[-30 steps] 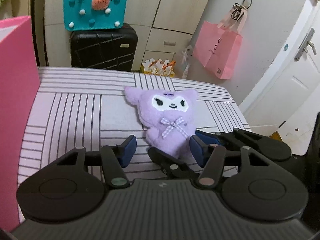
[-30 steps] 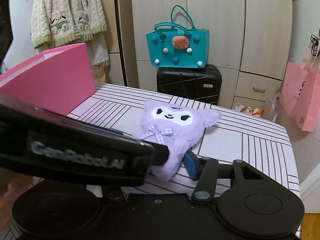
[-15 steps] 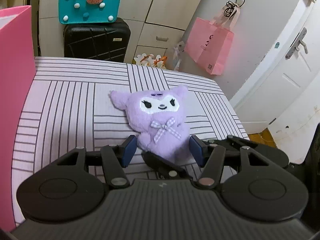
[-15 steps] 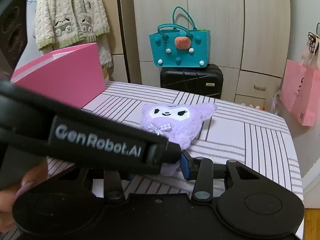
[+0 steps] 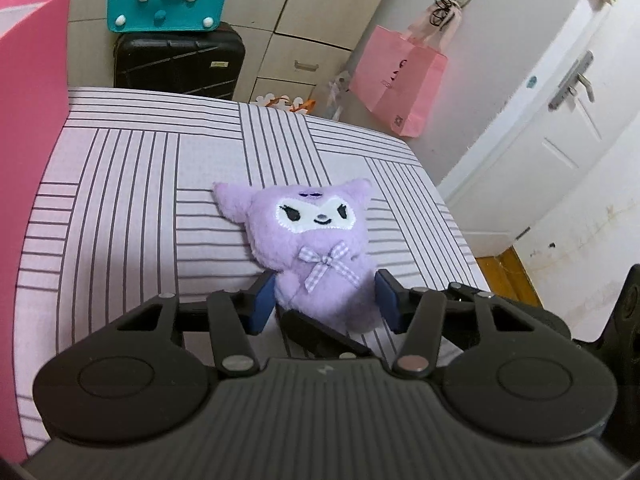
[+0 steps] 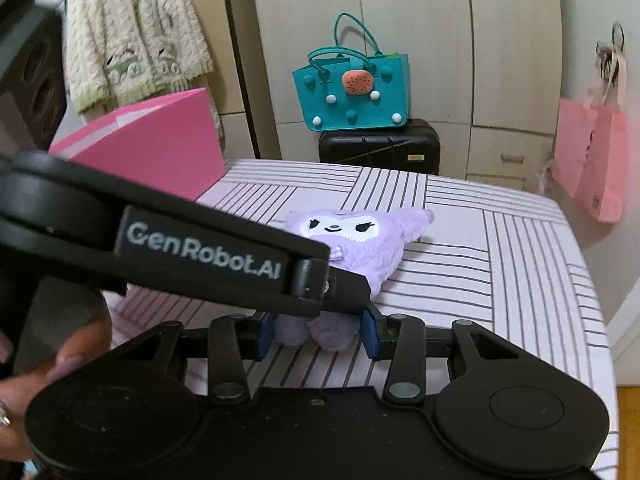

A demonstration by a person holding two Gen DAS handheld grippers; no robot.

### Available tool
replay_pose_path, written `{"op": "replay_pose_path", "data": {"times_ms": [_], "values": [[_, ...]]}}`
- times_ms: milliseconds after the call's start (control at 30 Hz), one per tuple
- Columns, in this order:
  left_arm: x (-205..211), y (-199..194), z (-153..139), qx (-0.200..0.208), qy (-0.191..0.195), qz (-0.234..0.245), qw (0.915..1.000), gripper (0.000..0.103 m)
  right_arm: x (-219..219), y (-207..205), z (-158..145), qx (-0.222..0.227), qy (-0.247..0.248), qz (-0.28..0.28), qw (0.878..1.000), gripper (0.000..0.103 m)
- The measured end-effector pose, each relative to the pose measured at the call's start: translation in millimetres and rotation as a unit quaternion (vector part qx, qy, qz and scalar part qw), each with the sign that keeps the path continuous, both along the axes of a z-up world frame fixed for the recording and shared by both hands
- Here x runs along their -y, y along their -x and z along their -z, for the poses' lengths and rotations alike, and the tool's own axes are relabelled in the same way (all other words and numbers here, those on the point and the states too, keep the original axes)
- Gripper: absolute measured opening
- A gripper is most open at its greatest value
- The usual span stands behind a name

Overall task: Organize soft objects
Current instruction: 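Lift the purple plush doll with both tools and carry it over the box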

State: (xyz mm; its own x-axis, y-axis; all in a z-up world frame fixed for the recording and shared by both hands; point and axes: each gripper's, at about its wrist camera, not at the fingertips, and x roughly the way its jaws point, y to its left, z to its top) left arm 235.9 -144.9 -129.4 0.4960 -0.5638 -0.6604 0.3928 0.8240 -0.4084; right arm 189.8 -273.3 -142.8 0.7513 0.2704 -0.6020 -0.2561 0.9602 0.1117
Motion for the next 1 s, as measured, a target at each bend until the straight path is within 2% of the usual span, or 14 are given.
{"op": "replay_pose_path", "data": {"times_ms": [67,300,433,567,700,1000], "values": [[-1.1,7.4,-4.6,0.009,-0.003,0.002,1.0,0.051,-4.5,8.0,-1.4,0.006,0.018,-0.001,1.0,0.047],[-8.9,41.1,-31.1,0.049,-0.012,0.011,0.9987,0.051,-6.6,34.3,-20.9,0.027,0.003,0.002,1.0,0.047],[-18.7,60.3,-50.5,0.056,-0.015,0.012,0.9983,0.051,-13.3,54.5,-37.7,0.039,0.006,-0.004,0.999,0.047],[-28.7,79.5,-70.4,0.065,-0.034,0.012,0.9972,0.051,-23.7,68.5,-57.0,0.022,0.002,-0.018,1.0,0.047],[-52.8,96.5,-95.6,0.084,-0.032,0.011,0.9959,0.051,-40.1,77.7,-81.2,0.021,0.008,-0.047,0.999,0.047],[-125.5,126.1,-140.1,0.138,-0.014,-0.025,0.99,0.052,-92.6,90.6,-132.9,0.077,0.014,-0.114,0.99,0.047]]}}
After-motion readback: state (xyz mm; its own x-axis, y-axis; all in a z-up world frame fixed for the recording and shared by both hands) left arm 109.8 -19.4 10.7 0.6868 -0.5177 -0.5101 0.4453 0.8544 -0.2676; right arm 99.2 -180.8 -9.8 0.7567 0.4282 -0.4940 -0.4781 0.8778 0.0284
